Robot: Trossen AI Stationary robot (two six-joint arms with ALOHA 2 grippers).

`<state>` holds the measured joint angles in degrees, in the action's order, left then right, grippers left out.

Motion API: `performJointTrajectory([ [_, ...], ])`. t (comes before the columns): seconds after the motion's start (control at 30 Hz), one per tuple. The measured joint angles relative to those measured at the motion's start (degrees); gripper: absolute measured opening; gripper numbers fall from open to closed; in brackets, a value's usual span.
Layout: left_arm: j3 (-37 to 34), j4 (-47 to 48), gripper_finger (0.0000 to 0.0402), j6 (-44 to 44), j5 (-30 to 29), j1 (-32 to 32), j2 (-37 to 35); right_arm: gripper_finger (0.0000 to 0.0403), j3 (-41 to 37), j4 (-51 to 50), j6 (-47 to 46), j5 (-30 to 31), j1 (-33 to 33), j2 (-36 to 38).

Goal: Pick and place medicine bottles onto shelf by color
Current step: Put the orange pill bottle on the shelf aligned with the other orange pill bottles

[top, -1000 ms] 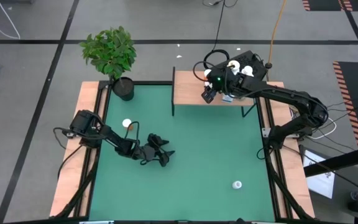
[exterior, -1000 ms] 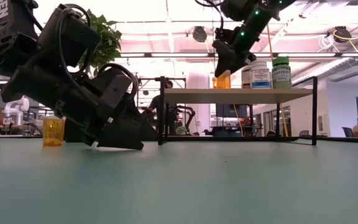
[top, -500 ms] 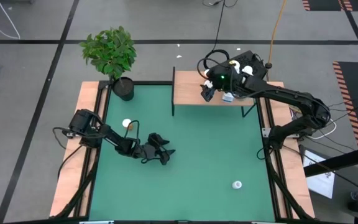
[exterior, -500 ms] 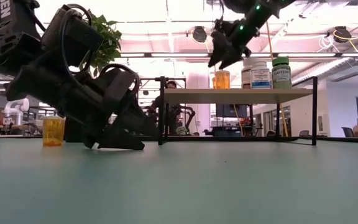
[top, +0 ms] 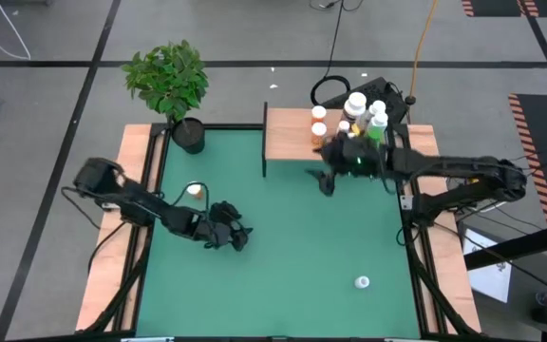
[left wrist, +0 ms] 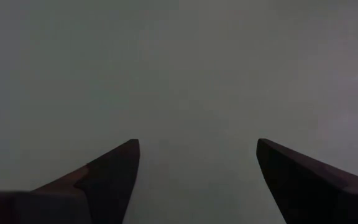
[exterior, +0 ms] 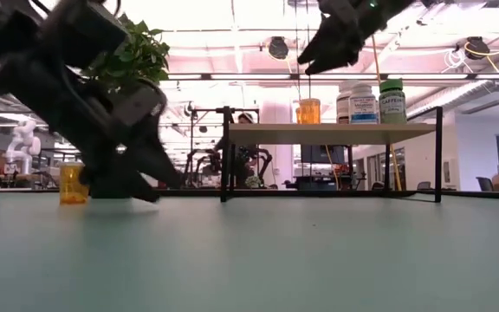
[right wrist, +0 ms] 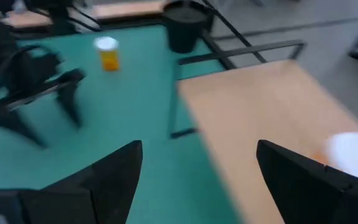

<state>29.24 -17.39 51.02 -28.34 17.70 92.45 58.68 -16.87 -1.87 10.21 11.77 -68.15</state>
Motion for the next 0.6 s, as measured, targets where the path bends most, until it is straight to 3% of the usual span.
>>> performJointTrajectory([
  [0.13, 0.08, 14.46, 0.0326, 9.76, -8.69, 5.19, -6.16, 0.0313, -10.15, 11.36, -2.09, -0.02, -5.67, 2.07],
  [0.27, 0.06, 30.25, 0.0326, 30.48, -23.24, 15.05, -6.90, 0.0313, -18.27, 22.19, -2.06, -0.04, -10.41, 1.99],
  [0.33, 0.01, 37.16, 0.0326, 40.80, -27.63, 19.09, -6.22, 0.0313, -21.30, 27.93, -2.55, 0.07, -12.24, 1.56],
  [0.43, 0.01, 45.26, 0.0326, 49.74, -28.45, 22.34, -4.65, 0.0313, -25.71, 36.46, -3.32, -0.02, -14.12, 1.45],
  [0.6, 0.01, 54.93, 0.0326, 57.59, -23.81, 22.83, -0.85, 0.0313, -30.79, 45.32, -2.10, -1.76, -14.90, 1.45],
])
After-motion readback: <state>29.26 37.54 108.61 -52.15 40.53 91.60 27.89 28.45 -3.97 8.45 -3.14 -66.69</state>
